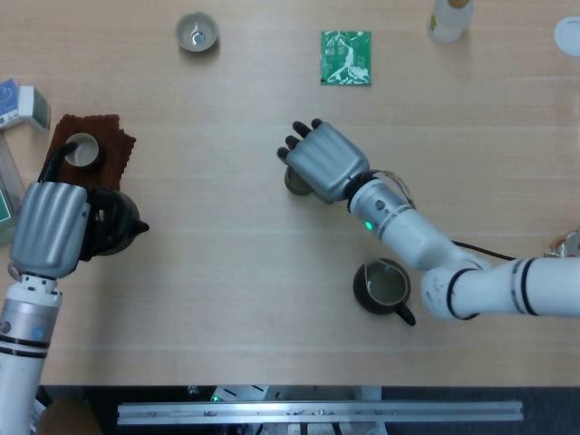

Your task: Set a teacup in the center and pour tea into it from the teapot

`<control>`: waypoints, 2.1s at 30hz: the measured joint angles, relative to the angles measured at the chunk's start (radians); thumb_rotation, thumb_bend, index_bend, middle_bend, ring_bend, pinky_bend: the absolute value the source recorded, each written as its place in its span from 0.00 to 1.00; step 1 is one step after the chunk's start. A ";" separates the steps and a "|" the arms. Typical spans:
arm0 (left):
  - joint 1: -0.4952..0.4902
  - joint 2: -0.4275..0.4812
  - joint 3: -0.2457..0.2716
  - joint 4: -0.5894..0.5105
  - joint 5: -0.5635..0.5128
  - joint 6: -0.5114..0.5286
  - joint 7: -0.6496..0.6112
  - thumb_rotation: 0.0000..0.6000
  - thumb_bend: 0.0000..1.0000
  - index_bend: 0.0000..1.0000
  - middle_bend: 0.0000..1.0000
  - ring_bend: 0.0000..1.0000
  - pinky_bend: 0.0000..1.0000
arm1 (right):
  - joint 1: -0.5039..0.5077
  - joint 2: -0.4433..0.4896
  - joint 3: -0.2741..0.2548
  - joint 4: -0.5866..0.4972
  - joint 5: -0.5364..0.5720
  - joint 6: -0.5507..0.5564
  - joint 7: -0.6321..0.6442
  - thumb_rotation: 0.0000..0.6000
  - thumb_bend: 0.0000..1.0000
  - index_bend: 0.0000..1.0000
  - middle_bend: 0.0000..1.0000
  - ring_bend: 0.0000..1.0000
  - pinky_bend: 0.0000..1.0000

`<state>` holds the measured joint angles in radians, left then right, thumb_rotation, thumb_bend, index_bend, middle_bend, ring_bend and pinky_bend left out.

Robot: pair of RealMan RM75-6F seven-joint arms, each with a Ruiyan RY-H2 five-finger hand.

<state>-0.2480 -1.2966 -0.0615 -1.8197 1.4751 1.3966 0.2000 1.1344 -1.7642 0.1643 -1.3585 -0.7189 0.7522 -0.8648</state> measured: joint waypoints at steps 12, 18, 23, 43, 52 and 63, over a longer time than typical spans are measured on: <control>0.000 0.004 0.008 -0.009 0.011 -0.005 0.007 0.97 0.38 0.91 1.00 0.85 0.14 | 0.096 -0.148 -0.004 0.159 0.044 -0.003 -0.026 1.00 0.26 0.45 0.32 0.17 0.31; 0.001 0.001 0.010 -0.008 0.018 -0.004 0.003 0.97 0.38 0.91 1.00 0.85 0.14 | 0.131 -0.194 -0.002 0.201 0.044 0.006 -0.044 1.00 0.26 0.45 0.32 0.17 0.31; 0.004 0.003 0.011 -0.007 0.019 0.000 -0.002 0.97 0.38 0.91 1.00 0.85 0.14 | 0.149 -0.223 -0.002 0.228 0.056 0.002 -0.056 1.00 0.26 0.45 0.32 0.17 0.30; 0.017 0.013 0.013 0.002 0.026 0.013 -0.028 0.98 0.38 0.91 1.00 0.85 0.14 | 0.195 -0.292 0.011 0.315 0.114 -0.031 -0.075 1.00 0.26 0.41 0.32 0.14 0.23; 0.020 0.012 0.014 0.002 0.030 0.015 -0.028 0.98 0.38 0.91 1.00 0.84 0.14 | 0.198 -0.272 0.018 0.294 0.114 -0.037 -0.057 1.00 0.27 0.26 0.28 0.11 0.18; 0.019 0.013 0.011 -0.006 0.034 0.016 -0.022 0.98 0.38 0.91 1.00 0.84 0.14 | 0.198 -0.240 0.021 0.255 0.113 -0.033 -0.037 1.00 0.27 0.18 0.22 0.05 0.11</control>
<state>-0.2287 -1.2838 -0.0509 -1.8254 1.5087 1.4123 0.1784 1.3324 -2.0044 0.1848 -1.1036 -0.6054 0.7196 -0.9016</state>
